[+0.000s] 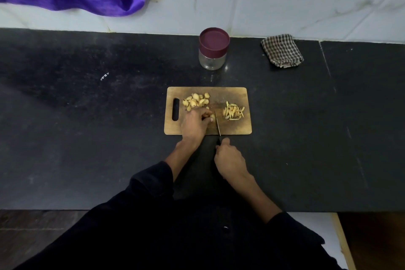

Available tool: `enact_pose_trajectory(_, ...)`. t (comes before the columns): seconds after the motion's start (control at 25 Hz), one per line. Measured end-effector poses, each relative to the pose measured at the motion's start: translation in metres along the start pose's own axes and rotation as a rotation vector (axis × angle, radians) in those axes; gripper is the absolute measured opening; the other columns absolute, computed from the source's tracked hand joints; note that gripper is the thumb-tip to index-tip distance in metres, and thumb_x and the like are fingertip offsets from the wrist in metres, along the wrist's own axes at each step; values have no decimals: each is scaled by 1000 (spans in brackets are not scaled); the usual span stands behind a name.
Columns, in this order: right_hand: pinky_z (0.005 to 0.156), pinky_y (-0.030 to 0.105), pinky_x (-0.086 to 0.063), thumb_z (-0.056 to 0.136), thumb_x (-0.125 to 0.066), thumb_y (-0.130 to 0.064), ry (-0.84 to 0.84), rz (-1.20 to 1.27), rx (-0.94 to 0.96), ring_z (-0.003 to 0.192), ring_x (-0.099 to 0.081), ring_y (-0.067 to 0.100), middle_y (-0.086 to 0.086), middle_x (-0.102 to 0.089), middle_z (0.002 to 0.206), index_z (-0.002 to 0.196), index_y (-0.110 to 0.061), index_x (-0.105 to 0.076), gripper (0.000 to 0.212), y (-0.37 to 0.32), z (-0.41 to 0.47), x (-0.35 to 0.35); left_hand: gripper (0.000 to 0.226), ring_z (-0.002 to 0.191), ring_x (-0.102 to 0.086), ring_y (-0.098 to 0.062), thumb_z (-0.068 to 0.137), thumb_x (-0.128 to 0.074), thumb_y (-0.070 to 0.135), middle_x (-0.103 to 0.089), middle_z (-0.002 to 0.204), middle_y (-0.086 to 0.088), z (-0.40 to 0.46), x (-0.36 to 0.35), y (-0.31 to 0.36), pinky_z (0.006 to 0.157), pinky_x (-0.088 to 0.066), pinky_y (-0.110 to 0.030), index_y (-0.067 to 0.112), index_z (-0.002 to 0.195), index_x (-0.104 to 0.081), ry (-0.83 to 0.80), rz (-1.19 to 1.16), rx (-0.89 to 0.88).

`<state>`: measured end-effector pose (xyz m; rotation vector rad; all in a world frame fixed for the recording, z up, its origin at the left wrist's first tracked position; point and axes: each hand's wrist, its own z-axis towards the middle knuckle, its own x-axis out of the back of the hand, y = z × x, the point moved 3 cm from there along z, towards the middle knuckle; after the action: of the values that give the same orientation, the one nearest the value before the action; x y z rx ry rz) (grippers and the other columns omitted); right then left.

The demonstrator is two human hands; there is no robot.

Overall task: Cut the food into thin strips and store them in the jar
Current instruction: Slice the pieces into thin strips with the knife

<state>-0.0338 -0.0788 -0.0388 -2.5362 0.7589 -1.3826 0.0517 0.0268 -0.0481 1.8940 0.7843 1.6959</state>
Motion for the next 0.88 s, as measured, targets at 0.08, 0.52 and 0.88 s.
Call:
enact_pose_trajectory(0.08,73,41,-44,106,-34,-26,10,-7,9,102,-62,32,18,-63,114,115,-7,-43,22,4,-4,0,21,94,-62,-12,83,-70,19,-67,106,1,-1,1,1,78,-46,-22,17,104,-70,-5,-10,6)
enact_pose_trajectory(0.52,77,50,-57,105,-37,-33,48,59,0,87,-69,32,14,-65,103,123,-11,-46,30,2,5,9,20,97,-61,-11,85,-69,19,-67,109,2,-2,3,3,76,-41,-18,17,105,-70,-9,1,13)
enact_pose_trajectory(0.88,77,51,-58,105,-37,-32,33,67,25,89,-69,33,14,-64,104,123,-10,-45,29,0,9,6,21,97,-62,-12,85,-69,18,-68,108,2,-2,3,3,78,-44,-19,17,105,-71,1,-8,12)
